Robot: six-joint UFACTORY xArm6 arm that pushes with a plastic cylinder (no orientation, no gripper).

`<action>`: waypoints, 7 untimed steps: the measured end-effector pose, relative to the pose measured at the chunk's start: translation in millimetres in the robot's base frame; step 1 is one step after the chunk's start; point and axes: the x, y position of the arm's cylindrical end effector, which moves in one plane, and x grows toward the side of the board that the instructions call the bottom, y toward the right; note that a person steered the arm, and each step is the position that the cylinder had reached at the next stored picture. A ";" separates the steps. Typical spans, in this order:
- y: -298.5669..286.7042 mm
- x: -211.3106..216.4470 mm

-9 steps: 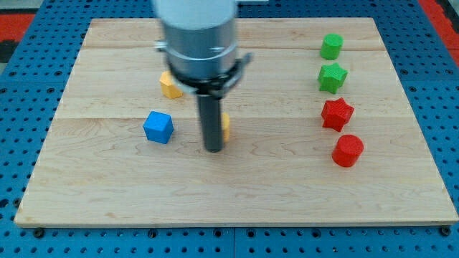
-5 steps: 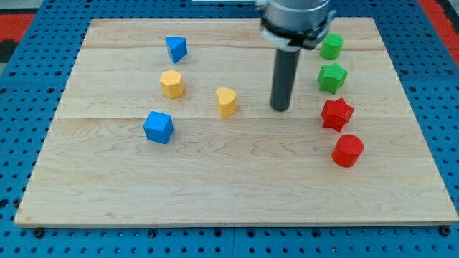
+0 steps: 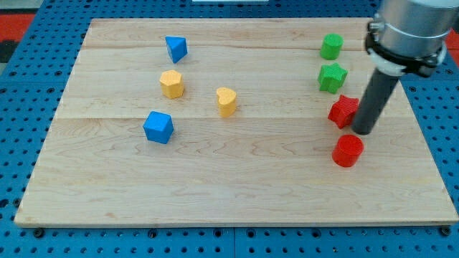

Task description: Push the red star at the bottom left of the green star

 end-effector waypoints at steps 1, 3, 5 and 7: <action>-3.8 -14.8; -73.7 -39.5; -1.1 -50.1; -6.8 -120.5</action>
